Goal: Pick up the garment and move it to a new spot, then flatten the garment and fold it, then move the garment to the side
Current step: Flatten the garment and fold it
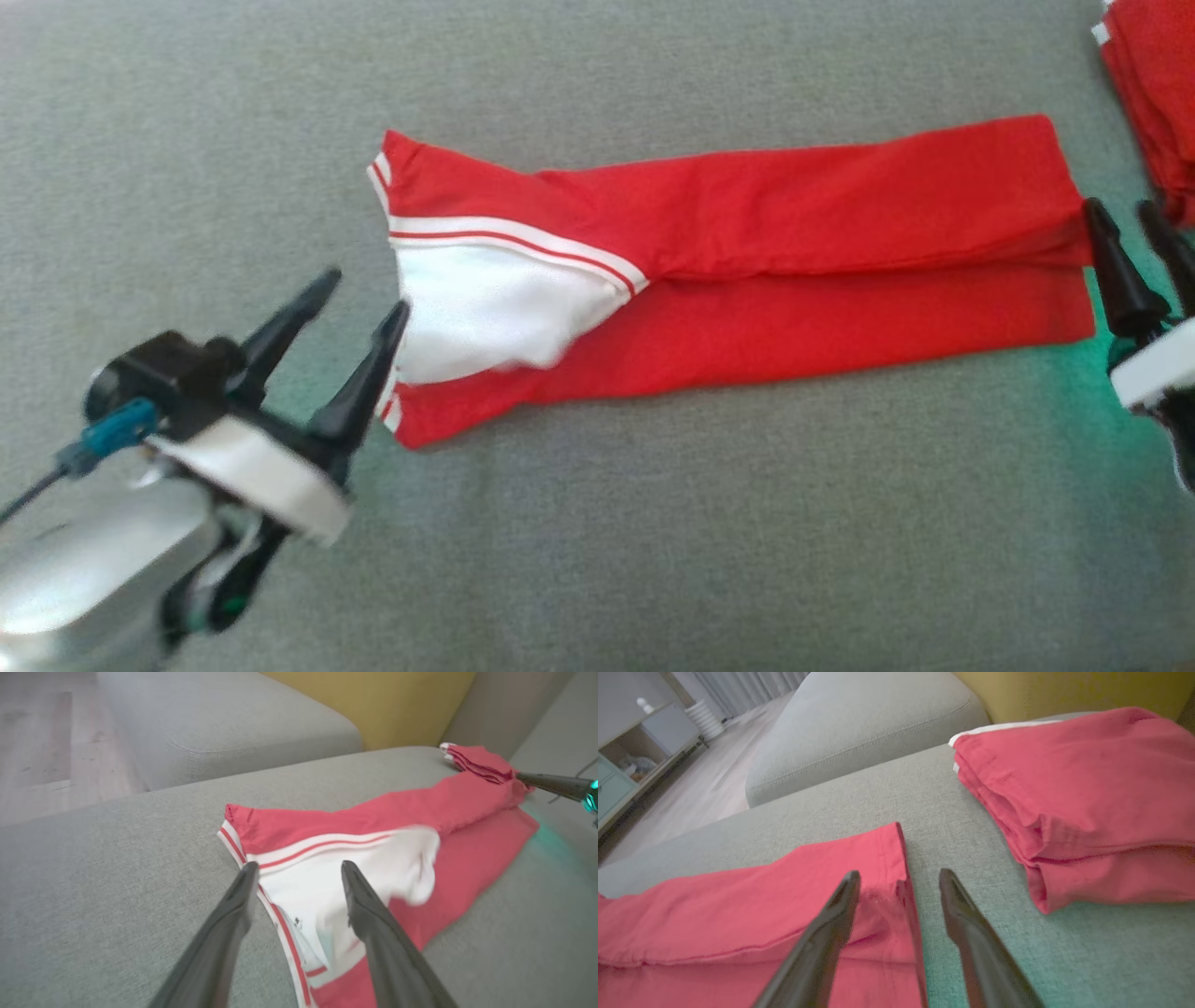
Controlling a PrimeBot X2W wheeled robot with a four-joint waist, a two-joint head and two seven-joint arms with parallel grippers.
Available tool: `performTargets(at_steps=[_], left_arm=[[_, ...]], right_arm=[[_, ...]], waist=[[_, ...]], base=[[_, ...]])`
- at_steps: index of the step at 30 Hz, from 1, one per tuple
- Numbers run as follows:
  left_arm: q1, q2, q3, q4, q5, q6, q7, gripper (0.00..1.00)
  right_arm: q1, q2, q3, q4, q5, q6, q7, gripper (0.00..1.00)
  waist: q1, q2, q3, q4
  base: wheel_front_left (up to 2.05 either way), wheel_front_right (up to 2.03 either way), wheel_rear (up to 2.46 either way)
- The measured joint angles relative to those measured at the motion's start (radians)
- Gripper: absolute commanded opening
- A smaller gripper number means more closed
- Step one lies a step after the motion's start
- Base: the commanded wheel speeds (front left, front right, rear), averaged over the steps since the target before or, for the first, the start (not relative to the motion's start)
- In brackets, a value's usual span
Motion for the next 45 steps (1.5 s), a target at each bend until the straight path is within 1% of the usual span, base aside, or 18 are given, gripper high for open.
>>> performTargets(at_steps=[2,3,6,7,10,13,16,20,24,28,30,31,32,35,39,41,44,45], left_arm=[[0.06,-0.075,0.113,0.011,0.016,0.051,0.0,1.0],[0.097,-0.117,0.175,0.016,0.039,0.066,-0.001,1.0],[0.242,-0.247,0.361,0.028,0.161,0.109,-0.003,1.0],[0.242,-0.247,0.361,0.028,0.161,0.109,-0.003,1.0],[0.415,-0.381,0.553,0.032,0.315,0.136,-0.003,1.0],[0.54,-0.492,0.687,0.031,0.481,0.138,-0.003,1.0],[0.619,-0.596,0.781,0.019,0.607,0.117,-0.003,1.0],[0.674,-0.682,0.821,-0.004,0.764,0.069,-0.003,1.0],[0.691,-0.738,0.839,-0.005,0.855,0.017,-0.003,1.0],[0.693,-0.767,0.872,-0.002,0.894,-0.019,-0.005,1.0],[0.694,-0.778,0.893,-0.001,0.907,-0.03,-0.005,1.0],[0.695,-0.783,0.903,-0.001,0.911,-0.037,-0.005,1.0],[0.698,-0.787,0.919,-0.001,0.916,-0.045,-0.005,1.0],[0.706,-0.795,0.939,-0.002,0.923,-0.06,-0.005,1.0],[0.717,-0.804,0.955,-0.001,0.939,-0.08,-0.005,1.0],[0.716,-0.807,0.963,-0.001,0.939,-0.088,-0.005,1.0],[0.716,-0.809,0.968,0.0,0.952,-0.102,-0.005,1.0],[0.716,-0.809,0.97,0.0,0.956,-0.105,-0.005,1.0]], right_arm=[[0.039,0.023,-0.048,-0.005,-0.014,0.0,-0.053,1.0],[0.061,0.038,-0.069,-0.008,-0.022,0.0,-0.076,1.0],[0.132,0.092,-0.124,-0.011,-0.058,0.0,-0.114,1.0],[0.132,0.092,-0.124,-0.011,-0.058,0.0,-0.114,1.0],[0.179,0.14,-0.185,-0.007,-0.109,0.0,-0.129,1.0],[0.19,0.177,-0.235,0.016,-0.147,0.0,-0.138,1.0],[0.188,0.2,-0.278,0.057,-0.188,0.0,-0.137,1.0],[0.156,0.216,-0.354,0.157,-0.236,0.0,-0.112,1.0],[0.083,0.224,-0.402,0.267,-0.262,0.0,-0.045,1.0],[0.049,0.234,-0.396,0.345,-0.278,0.0,0.074,0.99],[0.049,0.239,-0.394,0.337,-0.267,0.0,0.107,0.54],[0.049,0.238,-0.393,0.328,-0.262,0.0,0.122,0.18],[0.053,0.242,-0.384,0.308,-0.255,0.0,0.13,0.0],[0.074,0.252,-0.373,0.268,-0.249,0.0,0.11,0.0],[0.103,0.235,-0.38,0.244,-0.263,0.0,0.079,0.0],[0.104,0.207,-0.401,0.226,-0.272,0.0,0.079,0.0],[0.1,0.144,-0.458,0.179,-0.283,0.0,0.096,0.0],[0.096,0.133,-0.485,0.149,-0.266,0.0,0.111,0.0]], waist=[[0.0,0.0,-0.008,0.009],[0.0,0.0,-0.014,0.013],[-0.0001,0.0,-0.035,0.022],[-0.0001,0.0,-0.035,0.022],[-0.0002,0.0,-0.057,0.033],[-0.0001,0.0,-0.077,0.051],[-0.0002,0.0,-0.094,0.076],[-0.0002,0.0,-0.109,0.115],[-0.0001,0.0,-0.113,0.157],[0.0,0.0,-0.112,0.189],[-0.0001,0.0,-0.112,0.197],[-0.0001,0.0,-0.111,0.197],[0.0,0.0,-0.111,0.194],[0.0,0.0,-0.111,0.18],[-0.0001,0.0,-0.111,0.153],[0.0,0.0,-0.111,0.138],[0.0,0.0,-0.111,0.117],[0.0,0.0,-0.111,0.111]], base=[[0.0,0.0,0.0],[0.0,0.0,0.0],[0.0,0.0,0.0],[0.0,0.0,0.0],[0.0,0.0,0.0],[0.0,0.0,0.0],[0.0,0.0,0.0],[0.0,0.0,0.0],[0.0,0.0,0.0],[0.0,0.0,0.0],[0.0,0.0,0.0],[0.0,0.0,0.0],[0.0,0.0,0.0],[0.0,0.0,0.0],[0.0,0.0,0.0],[0.0,0.0,0.0],[0.0,0.0,0.0],[0.0,0.0,0.0]])
